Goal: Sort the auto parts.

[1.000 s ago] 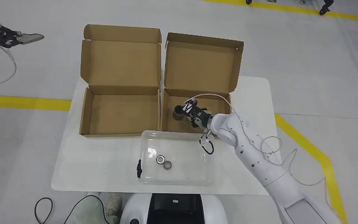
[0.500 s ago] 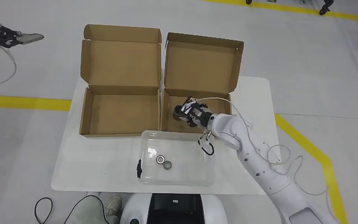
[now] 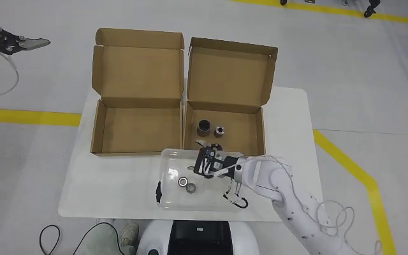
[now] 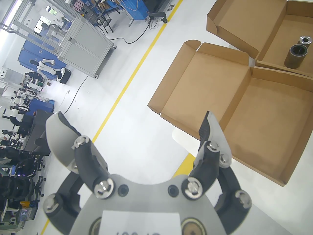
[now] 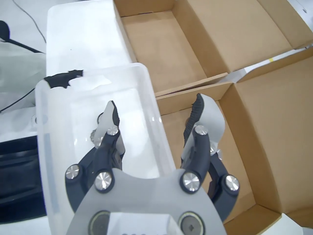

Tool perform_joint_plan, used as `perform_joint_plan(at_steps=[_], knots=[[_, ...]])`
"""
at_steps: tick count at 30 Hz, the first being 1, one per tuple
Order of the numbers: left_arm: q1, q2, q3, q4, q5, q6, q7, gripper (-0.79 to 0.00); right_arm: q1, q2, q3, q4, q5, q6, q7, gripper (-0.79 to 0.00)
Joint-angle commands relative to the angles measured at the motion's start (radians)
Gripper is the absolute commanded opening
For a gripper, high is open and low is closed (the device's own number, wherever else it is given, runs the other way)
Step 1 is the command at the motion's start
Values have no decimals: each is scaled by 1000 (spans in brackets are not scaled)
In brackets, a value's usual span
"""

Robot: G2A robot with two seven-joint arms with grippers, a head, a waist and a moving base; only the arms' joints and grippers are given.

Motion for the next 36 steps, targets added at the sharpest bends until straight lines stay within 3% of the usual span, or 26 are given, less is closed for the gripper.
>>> perform_joint_plan(at_steps=[1, 14, 25, 31, 36], knots=[[0, 0, 0, 0, 0, 0, 0, 0, -27, 5, -2, -15, -11, -7, 7, -283], [0, 0, 0, 0, 0, 0, 0, 0, -105, 10, -99, 30, -149, 18, -27, -326], [0, 0, 0, 0, 0, 0, 0, 0, -61, -8, -175, 99, -172, 49, 58, -323], [0, 0, 0, 0, 0, 0, 0, 0, -27, -19, -220, 134, -178, 36, 99, -274], [0, 0, 0, 0, 0, 0, 0, 0, -8, -28, -241, 170, -181, 55, 99, -299]])
